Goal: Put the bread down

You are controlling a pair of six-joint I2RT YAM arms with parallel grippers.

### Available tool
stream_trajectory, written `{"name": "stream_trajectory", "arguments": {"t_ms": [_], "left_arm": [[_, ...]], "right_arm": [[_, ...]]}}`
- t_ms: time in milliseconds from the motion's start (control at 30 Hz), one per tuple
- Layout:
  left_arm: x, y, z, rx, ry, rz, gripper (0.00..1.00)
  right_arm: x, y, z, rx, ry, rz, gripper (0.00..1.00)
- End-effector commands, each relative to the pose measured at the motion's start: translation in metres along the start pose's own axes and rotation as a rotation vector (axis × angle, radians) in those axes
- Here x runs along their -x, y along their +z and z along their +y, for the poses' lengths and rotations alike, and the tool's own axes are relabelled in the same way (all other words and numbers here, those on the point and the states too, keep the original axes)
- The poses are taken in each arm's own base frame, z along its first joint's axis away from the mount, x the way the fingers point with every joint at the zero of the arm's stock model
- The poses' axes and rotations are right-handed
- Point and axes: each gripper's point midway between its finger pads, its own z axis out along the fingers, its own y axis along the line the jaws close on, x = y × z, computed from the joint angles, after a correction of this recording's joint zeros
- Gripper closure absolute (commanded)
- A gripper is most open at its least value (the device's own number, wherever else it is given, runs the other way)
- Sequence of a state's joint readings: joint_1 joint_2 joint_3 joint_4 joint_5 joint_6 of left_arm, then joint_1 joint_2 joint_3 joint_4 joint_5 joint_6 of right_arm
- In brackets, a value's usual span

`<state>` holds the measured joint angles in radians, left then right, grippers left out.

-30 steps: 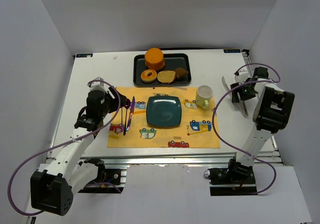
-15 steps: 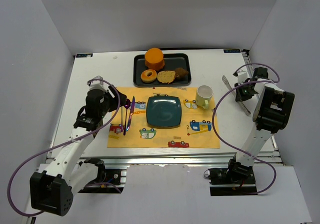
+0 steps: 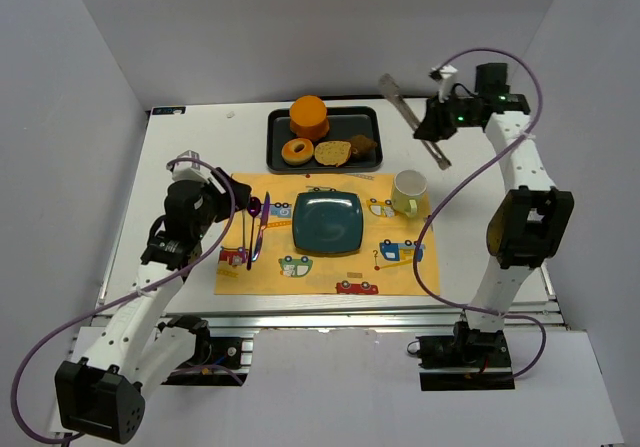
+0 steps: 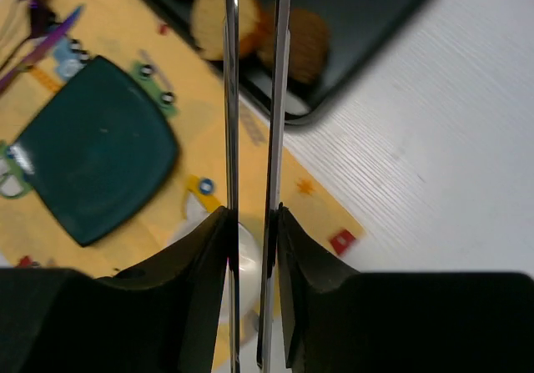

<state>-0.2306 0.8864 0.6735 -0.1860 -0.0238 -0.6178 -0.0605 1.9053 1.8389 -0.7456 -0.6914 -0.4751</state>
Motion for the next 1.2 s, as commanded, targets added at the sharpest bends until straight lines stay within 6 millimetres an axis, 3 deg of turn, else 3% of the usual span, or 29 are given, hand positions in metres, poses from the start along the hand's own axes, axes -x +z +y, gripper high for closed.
{"name": "stream_trajectory", "arguments": {"t_ms": [0, 133, 333, 433, 600, 833, 1167], "left_arm": [[0.021, -0.013, -0.015, -0.040, -0.021, -0.052, 0.22], [0.021, -0.018, -0.018, -0.057, -0.064, -0.064, 0.22], [0.026, -0.026, -0.019, -0.069, -0.106, -0.102, 0.22], [0.024, -0.027, -0.018, -0.068, -0.110, -0.099, 0.22], [0.024, -0.026, -0.019, -0.070, -0.105, -0.095, 0.22], [0.022, -0.021, -0.019, -0.071, -0.103, -0.082, 0.22], [0.019, -0.019, -0.017, -0.068, -0.113, -0.083, 0.22]], "right_arm": [[0.025, 0.013, 0.067, 0.162, -0.005, -0.013, 0.66], [0.033, 0.027, 0.083, 0.157, -0.109, -0.002, 0.64], [0.049, 0.026, 0.088, 0.179, -0.076, -0.021, 0.63], [0.047, 0.029, 0.098, 0.233, 0.000, -0.009, 0.60], [0.037, 0.038, 0.098, 0.215, 0.119, 0.001, 0.60], [0.005, 0.061, 0.088, 0.111, 0.344, 0.082, 0.60], [-0.003, 0.074, 0.076, -0.007, 0.412, 0.103, 0.59]]}}
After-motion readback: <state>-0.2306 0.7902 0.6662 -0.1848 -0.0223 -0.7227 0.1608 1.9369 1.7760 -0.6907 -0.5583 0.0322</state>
